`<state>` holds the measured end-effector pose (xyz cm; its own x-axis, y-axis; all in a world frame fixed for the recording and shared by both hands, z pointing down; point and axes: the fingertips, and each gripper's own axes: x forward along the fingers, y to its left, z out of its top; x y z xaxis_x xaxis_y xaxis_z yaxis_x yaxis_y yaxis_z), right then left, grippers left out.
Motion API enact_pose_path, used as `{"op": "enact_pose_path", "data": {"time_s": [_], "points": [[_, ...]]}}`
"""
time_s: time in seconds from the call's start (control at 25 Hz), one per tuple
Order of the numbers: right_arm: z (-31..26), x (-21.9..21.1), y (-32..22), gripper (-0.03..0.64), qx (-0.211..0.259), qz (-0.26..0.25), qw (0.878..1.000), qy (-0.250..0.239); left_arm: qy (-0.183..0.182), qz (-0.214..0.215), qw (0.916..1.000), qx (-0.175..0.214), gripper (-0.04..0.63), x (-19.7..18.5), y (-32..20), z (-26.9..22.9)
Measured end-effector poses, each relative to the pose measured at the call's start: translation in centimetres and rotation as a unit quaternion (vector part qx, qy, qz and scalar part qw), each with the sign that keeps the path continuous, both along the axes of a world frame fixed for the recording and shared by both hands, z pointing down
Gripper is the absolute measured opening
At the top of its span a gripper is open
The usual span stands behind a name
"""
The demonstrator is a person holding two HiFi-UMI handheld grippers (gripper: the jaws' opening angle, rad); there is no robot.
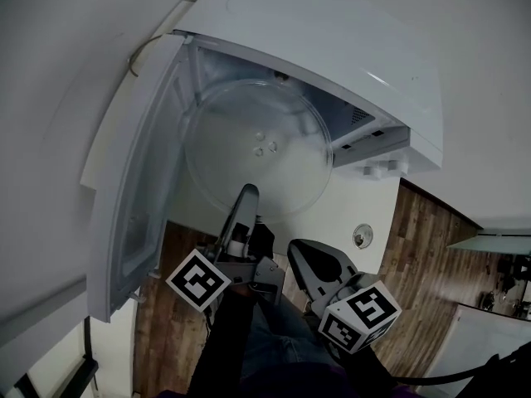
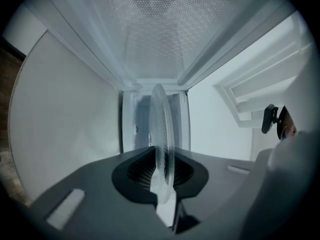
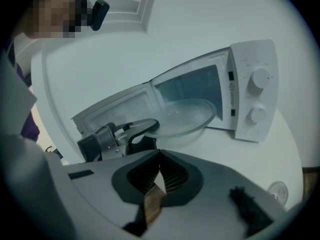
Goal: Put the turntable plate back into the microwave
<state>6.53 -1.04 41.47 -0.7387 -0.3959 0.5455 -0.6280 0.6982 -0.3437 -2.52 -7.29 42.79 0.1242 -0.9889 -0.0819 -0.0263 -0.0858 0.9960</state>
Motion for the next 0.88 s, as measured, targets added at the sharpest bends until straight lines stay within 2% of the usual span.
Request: {"op": "enact_pose_path", "data": {"time_s": [0.4, 0.88], "points": [[1.5, -0.3, 0.4, 0.011, -0.006, -0.009, 1.0, -0.001, 0.002, 0.004, 1.0, 0.008, 0.038, 0.5, -1.2, 1.1], [2.3, -1.4, -0.3, 0.011, -0.006, -0.016, 1.0, -0.011, 0.005, 0.0, 0.9999, 0.015, 0.038, -0.8, -3.0, 2.2]]}}
